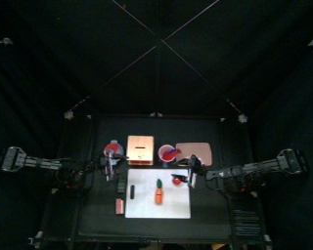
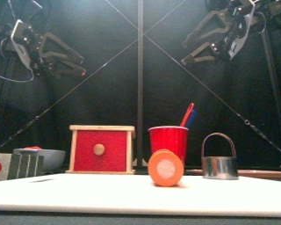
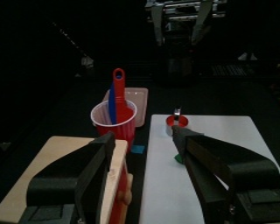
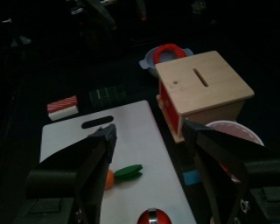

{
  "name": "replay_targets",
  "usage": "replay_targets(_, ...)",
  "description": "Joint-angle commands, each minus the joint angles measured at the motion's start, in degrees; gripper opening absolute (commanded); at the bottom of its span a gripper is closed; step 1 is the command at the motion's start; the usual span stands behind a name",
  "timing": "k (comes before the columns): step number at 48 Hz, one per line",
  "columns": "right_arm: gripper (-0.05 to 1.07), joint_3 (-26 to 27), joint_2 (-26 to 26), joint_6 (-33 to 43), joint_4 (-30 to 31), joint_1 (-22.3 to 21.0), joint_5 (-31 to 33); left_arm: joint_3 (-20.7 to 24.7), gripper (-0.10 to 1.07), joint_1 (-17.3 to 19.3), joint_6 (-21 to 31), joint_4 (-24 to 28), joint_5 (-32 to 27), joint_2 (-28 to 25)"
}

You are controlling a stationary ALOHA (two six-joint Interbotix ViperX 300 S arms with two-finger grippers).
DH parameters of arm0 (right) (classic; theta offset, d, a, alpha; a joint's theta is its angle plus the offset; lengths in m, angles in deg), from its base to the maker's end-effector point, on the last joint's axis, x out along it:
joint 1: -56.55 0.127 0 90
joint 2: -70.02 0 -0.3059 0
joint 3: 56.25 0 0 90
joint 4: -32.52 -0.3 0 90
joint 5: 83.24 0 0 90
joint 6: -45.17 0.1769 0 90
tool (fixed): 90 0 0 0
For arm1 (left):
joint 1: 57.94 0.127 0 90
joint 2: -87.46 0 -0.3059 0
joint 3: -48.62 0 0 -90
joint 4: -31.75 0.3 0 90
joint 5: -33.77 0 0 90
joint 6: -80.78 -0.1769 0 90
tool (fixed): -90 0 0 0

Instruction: Grasp knife handle

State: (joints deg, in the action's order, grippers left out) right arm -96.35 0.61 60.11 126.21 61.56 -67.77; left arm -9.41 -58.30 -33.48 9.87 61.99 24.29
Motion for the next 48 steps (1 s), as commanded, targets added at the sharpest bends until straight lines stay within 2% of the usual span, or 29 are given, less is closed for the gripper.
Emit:
replay_targets(1, 0.93, 1.1, 0.7, 0.1, -3.0, -2.5, 0.6, 2.0, 0.9, 0.1, 0.0, 0.2, 0.8, 0.0)
replay_targets(10, 0.93, 2.1, 0.8, -0.2, -18.4, -10.3, 1.0, 1.8, 0.9, 0.2, 0.0, 0.3, 1.0, 0.0)
replay_targets(16, 0.93, 2.1, 1.0, -0.3, -25.0, -13.6, 1.1, 1.5, 0.9, 0.4, 0.0, 0.2, 1.0, 0.0)
replay_targets(26, 0.93, 1.8, 2.0, -3.0, -33.0, -16.9, 2.0, 0.6, 0.9, 1.6, -0.2, 1.0, 1.0, 0.0)
replay_targets(36, 0.93, 0.8, 0.6, -8.4, -46.6, -18.7, 6.5, 0.4, 0.9, 2.0, -0.1, 2.1, 1.0, 0.0)
replay_targets(48, 0.93, 6.1, -3.7, -21.1, -59.5, -20.2, 7.6, -0.5, 0.9, 2.1, -0.1, 2.1, 1.0, 0.0)
